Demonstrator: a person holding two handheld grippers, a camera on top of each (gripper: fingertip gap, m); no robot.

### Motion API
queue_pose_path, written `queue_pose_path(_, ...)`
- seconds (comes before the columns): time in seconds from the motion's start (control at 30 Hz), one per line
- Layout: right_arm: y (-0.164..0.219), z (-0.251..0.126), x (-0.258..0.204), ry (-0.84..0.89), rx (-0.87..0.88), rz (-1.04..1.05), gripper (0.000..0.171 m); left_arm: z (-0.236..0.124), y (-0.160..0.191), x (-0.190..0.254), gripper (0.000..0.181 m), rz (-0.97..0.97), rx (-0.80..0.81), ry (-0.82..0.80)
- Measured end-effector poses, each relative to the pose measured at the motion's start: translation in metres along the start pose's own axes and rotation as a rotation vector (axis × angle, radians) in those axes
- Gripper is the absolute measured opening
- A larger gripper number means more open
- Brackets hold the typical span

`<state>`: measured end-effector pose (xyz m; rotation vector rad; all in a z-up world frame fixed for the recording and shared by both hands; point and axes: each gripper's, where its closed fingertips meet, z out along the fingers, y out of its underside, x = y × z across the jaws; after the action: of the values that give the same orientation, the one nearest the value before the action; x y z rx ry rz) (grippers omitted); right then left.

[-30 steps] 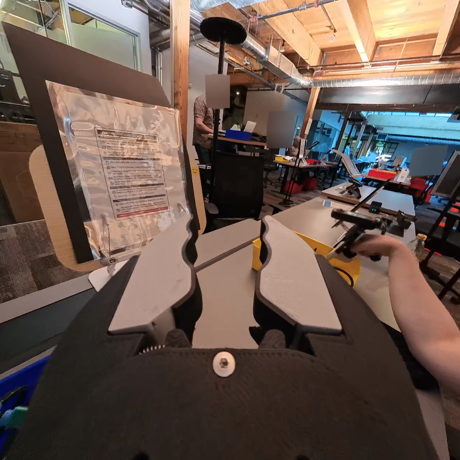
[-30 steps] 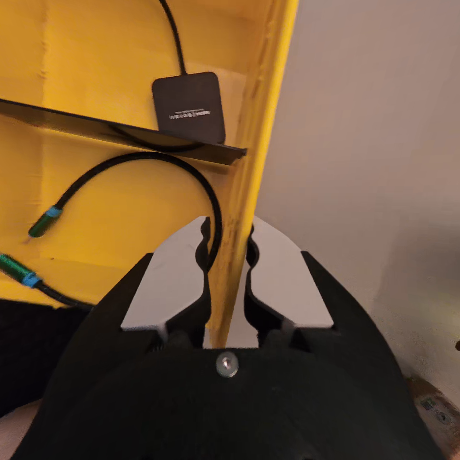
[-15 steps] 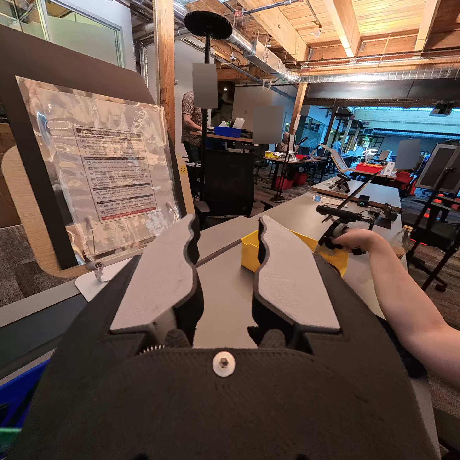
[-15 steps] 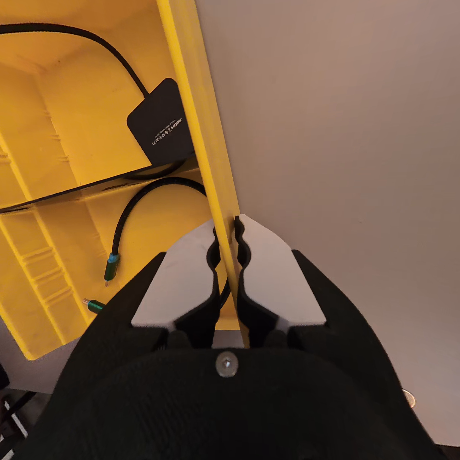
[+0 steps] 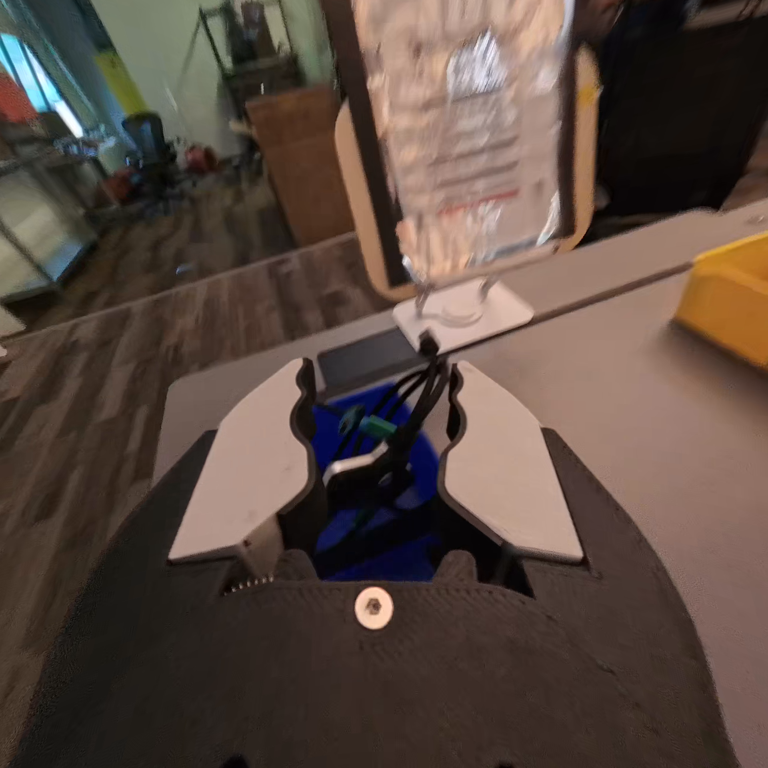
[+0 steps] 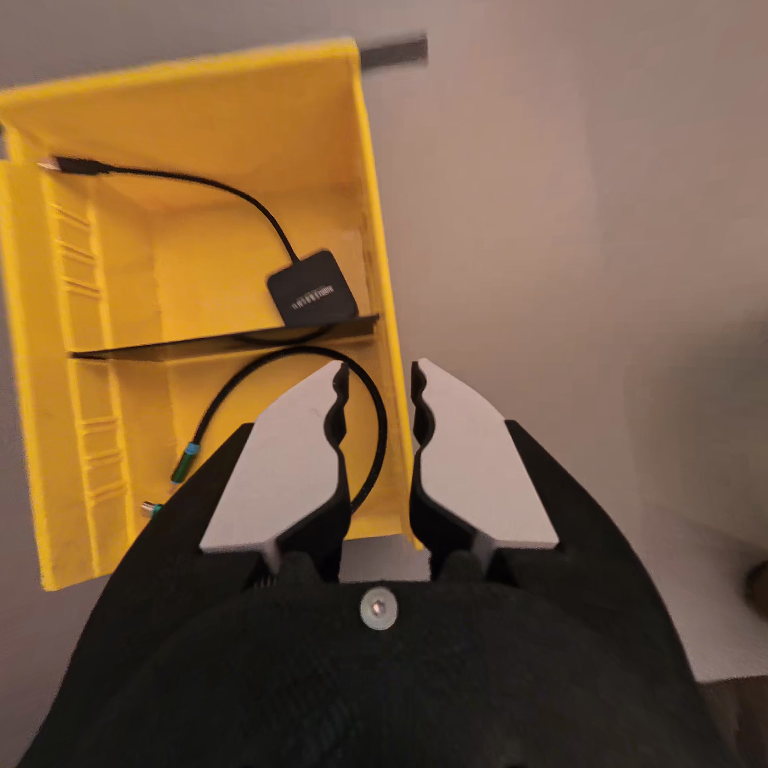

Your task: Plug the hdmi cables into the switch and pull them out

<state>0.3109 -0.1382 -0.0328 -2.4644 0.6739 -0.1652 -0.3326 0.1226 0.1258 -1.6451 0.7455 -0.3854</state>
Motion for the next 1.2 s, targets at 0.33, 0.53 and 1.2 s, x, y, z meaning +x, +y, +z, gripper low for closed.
queue_pose_path(0.33,-0.059,-0.061,-0.121,-0.288,0.397,-0.305,0.032,0.025,0.073,-0.038,0.067,0.041,0.101,0.185)
queue_pose_path(0.53,-0.059,-0.074,-0.188,-0.538,0.454,-0.404,0.032,0.038,0.133,-0.030,0.075,0.040,-0.149,0.326)
queue_pose_path(1.2,-0.033,-0.058,-0.243,-0.634,0.350,-0.580,0.031,0.044,0.112,0.005,0.022,0.112,-0.217,0.572)
